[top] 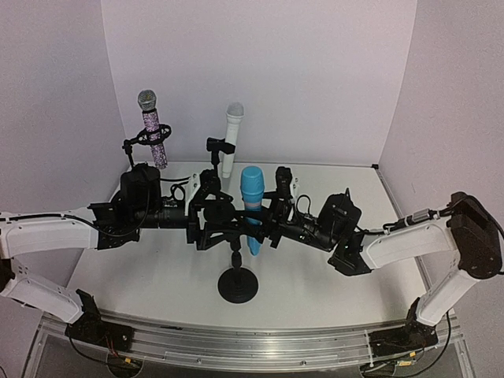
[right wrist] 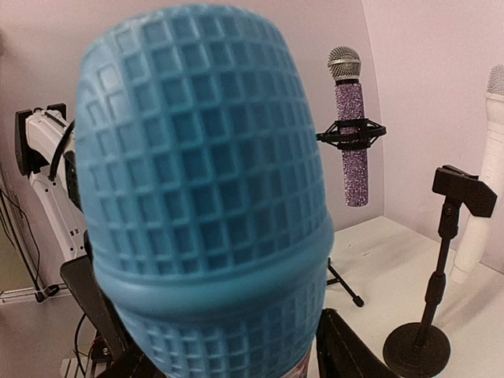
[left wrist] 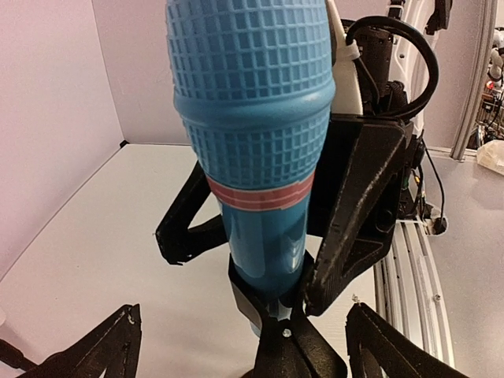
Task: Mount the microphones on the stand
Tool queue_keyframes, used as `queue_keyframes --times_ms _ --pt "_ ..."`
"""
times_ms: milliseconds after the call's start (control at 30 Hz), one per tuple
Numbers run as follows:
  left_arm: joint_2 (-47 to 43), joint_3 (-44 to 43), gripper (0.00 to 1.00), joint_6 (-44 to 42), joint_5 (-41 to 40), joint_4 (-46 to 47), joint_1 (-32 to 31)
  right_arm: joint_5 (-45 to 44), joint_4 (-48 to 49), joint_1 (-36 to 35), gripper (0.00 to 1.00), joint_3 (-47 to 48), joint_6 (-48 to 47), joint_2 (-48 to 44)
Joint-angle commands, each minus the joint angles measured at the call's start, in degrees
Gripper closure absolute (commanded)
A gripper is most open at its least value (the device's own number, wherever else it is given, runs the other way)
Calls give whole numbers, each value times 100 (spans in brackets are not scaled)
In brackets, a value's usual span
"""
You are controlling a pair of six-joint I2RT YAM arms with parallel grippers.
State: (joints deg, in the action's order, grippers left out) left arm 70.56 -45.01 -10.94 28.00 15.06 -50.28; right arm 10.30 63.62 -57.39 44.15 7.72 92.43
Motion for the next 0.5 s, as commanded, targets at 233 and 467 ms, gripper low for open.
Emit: queue_keyframes --times_ms 233,467 --pt "-340 -84 6 -113 249 -21 9 -169 -1125 -25 12 -277 -381 -1018" --pt "-736 -94 2 12 284 -150 76 -698 -3132 -19 9 -782 -947 -2450"
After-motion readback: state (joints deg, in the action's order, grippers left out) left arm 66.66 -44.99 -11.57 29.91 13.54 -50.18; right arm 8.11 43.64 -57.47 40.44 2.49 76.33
